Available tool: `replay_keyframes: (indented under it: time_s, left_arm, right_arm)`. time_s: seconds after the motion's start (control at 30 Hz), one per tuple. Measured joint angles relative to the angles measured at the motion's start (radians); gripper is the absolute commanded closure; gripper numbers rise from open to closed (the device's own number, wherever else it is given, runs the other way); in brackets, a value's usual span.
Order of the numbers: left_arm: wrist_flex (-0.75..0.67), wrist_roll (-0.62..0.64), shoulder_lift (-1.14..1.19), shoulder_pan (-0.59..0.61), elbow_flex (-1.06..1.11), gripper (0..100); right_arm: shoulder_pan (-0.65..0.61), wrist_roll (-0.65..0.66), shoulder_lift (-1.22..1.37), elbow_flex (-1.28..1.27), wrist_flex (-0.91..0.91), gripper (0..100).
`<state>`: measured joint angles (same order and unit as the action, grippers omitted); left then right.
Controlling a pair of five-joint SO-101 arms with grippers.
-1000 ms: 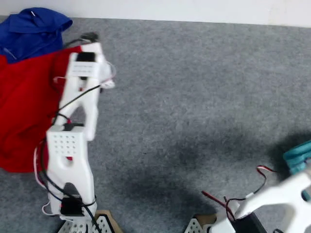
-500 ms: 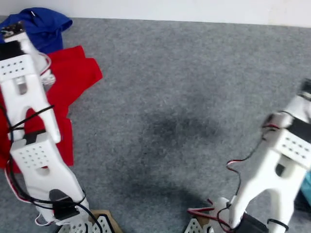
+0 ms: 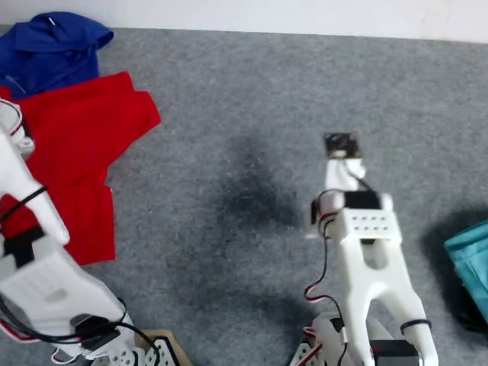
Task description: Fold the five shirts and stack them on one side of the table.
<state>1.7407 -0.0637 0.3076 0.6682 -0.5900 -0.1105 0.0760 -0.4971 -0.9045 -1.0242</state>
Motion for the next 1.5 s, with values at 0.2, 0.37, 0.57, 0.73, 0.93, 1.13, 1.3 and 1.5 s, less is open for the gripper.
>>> replay_keyframes:
  time_s: [0.2, 0.37, 0.57, 0.73, 0.93, 1.13, 1.3, 1.5]
  left_arm:
    - [-0.02, -0.003, -0.209, 0.055, 0.298, 99]
    - [-0.184, -0.017, -0.319, 0.203, 0.591, 99]
    - [-0.414, -0.117, -0.416, 0.347, 0.918, 99]
    - [-0.654, -0.146, -0.425, 0.39, 1.128, 87]
    - [-0.853, -0.149, -0.427, 0.39, 1.27, 71]
    - [-0.925, -0.149, -0.43, 0.457, 1.283, 79]
    - [-1.03, -0.149, -0.43, 0.526, 1.29, 80]
    - [-1.08, -0.149, -0.376, 0.534, 1.29, 80]
  right_arm:
    - [-0.043, 0.0, 0.0, -0.137, 0.141, 99.1]
    - [-0.048, 0.0, -0.005, -0.138, 0.163, 99.1]
    - [-0.048, -0.002, -0.005, -0.138, 0.163, 99.1]
    - [-0.048, -0.002, -0.005, -0.138, 0.163, 99.1]
    - [-0.052, 0.018, -0.006, -0.15, 0.183, 99.1]
    - [-0.052, 0.026, -0.006, -0.175, 0.219, 99.1]
    - [-0.052, 0.026, -0.006, -0.175, 0.222, 99.1]
    - [-0.052, 0.026, -0.006, -0.175, 0.222, 99.1]
